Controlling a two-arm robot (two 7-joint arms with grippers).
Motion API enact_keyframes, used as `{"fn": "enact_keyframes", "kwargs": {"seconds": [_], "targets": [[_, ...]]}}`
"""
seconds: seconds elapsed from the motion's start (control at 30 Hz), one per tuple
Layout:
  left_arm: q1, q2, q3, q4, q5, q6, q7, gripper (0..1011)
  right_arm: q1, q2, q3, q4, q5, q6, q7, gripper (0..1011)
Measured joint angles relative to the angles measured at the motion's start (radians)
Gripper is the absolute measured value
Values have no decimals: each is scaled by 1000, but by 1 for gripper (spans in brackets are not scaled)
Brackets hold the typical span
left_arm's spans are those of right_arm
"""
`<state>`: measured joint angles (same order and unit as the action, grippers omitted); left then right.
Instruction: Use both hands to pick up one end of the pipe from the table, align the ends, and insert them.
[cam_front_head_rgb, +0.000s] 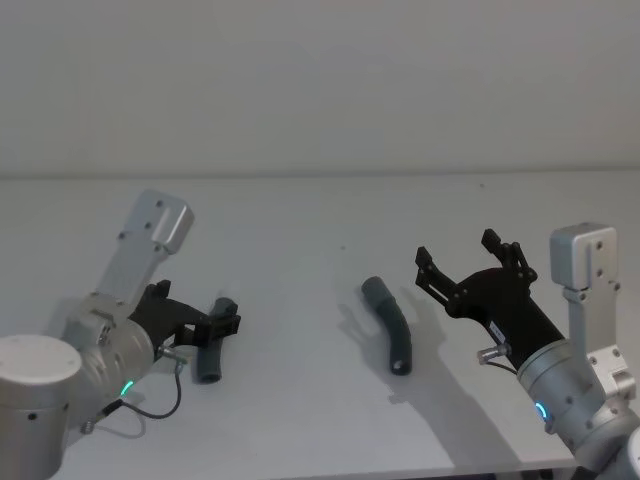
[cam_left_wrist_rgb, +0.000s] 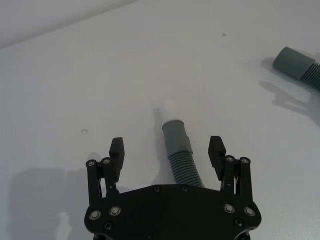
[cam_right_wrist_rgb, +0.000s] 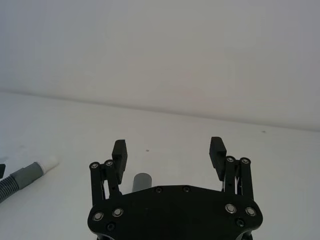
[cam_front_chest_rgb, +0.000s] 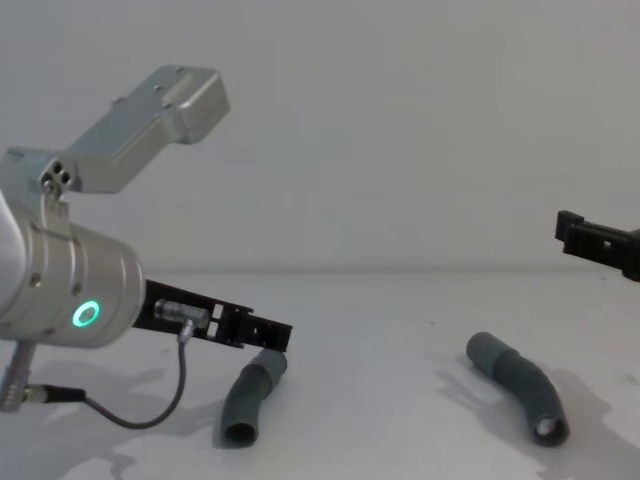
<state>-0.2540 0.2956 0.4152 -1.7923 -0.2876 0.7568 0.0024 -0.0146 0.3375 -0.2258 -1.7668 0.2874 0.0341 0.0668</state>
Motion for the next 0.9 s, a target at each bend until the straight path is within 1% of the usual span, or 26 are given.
{"fn": "enact_keyframes", "kwargs": {"seconds": [0.3, 0.6, 0.9], "targets": [[-31, -24, 15, 37, 9, 34, -2, 1001, 0, 0, 0, 0, 0, 0, 0, 1000], [-52, -52, 16, 77, 13, 63, 2, 1001, 0, 0, 0, 0, 0, 0, 0, 1000], [-75, -72, 15, 116, 17, 72, 1, 1001, 0, 0, 0, 0, 0, 0, 0, 1000]]}}
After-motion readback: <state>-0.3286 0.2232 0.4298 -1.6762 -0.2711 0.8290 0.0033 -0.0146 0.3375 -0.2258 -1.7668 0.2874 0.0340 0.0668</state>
